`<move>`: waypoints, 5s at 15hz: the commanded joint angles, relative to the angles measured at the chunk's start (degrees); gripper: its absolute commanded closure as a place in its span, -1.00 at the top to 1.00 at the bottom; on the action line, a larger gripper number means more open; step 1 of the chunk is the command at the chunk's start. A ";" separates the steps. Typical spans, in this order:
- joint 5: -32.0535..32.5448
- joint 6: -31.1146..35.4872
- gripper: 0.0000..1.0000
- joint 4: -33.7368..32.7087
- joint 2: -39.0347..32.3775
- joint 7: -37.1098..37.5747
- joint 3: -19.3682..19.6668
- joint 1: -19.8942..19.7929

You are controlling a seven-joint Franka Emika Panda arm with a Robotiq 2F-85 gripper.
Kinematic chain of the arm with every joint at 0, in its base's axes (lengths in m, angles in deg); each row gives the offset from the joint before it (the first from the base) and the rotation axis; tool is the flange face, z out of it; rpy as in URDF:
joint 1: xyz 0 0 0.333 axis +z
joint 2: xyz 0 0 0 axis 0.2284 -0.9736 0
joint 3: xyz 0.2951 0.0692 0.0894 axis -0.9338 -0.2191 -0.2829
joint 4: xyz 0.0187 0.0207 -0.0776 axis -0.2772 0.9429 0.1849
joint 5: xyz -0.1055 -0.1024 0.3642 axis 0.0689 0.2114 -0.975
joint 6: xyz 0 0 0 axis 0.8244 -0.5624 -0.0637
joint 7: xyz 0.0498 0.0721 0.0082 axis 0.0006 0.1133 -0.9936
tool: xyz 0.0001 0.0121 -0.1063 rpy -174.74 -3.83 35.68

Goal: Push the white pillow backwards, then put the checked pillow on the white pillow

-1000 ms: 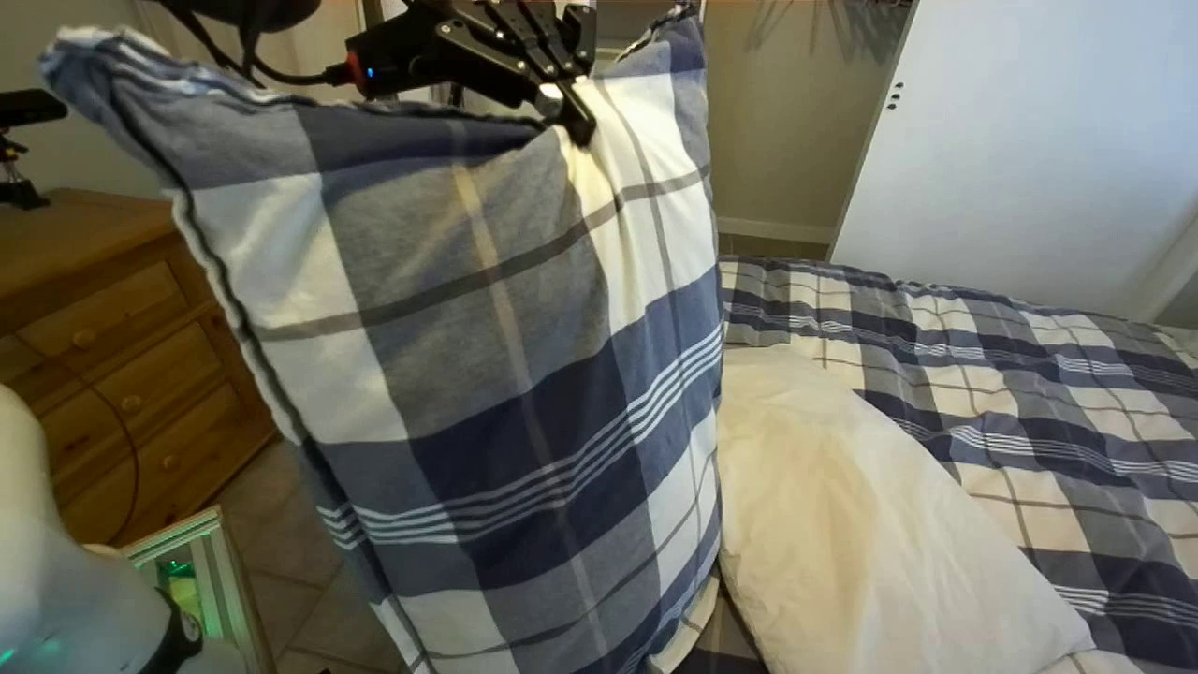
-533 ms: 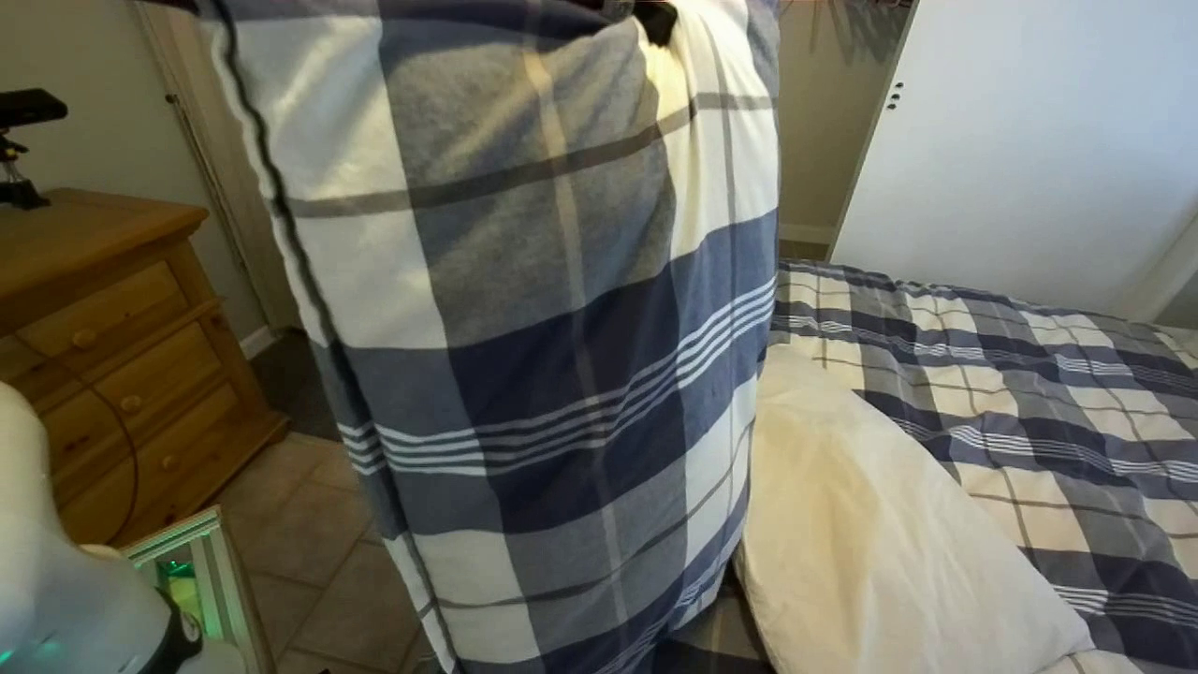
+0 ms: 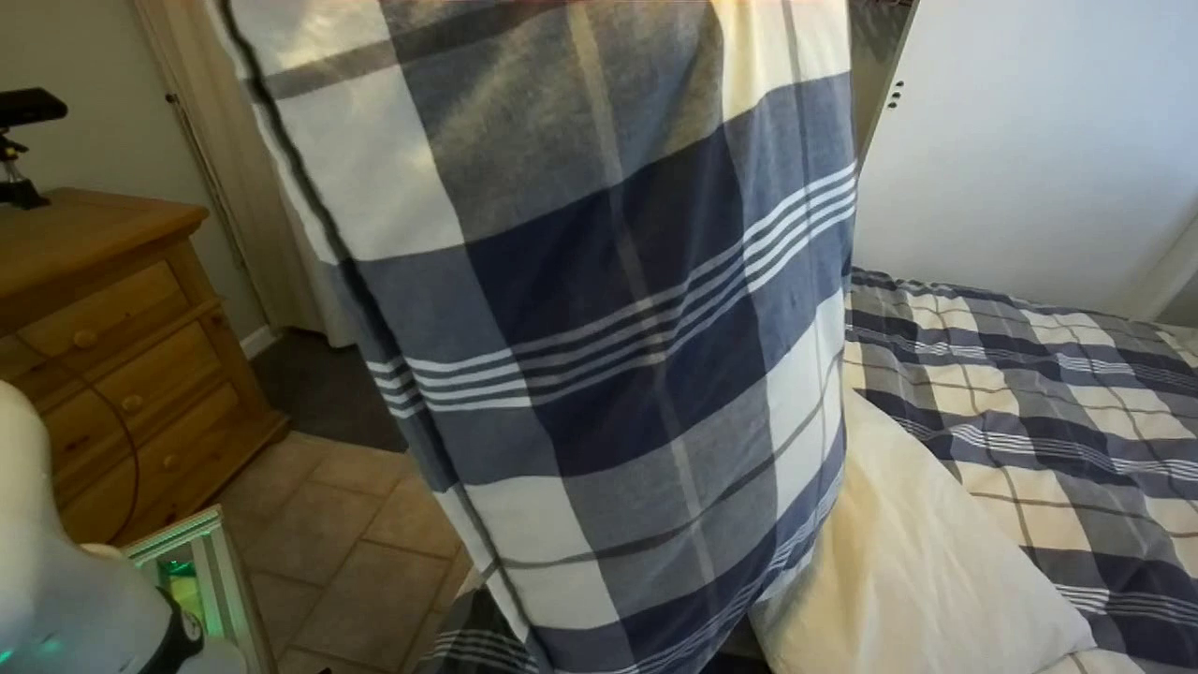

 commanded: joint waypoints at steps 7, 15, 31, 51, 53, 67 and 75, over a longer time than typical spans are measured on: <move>0.56 0.76 -0.96 -0.20 0.69 -0.65 3.82 -0.52; 1.35 7.75 -0.99 -0.35 -1.40 -1.55 7.42 -0.94; 12.07 30.36 -0.99 -7.25 -4.63 -5.05 14.33 -6.68; 19.59 39.83 -0.99 -21.52 -22.31 13.84 17.97 -12.86; 18.79 39.65 -0.99 -22.92 -24.09 14.51 17.71 -12.64; 17.82 41.60 -0.99 -20.96 -29.75 17.16 17.55 -12.69; 18.59 41.89 -0.99 -29.48 -38.24 21.28 15.78 -11.68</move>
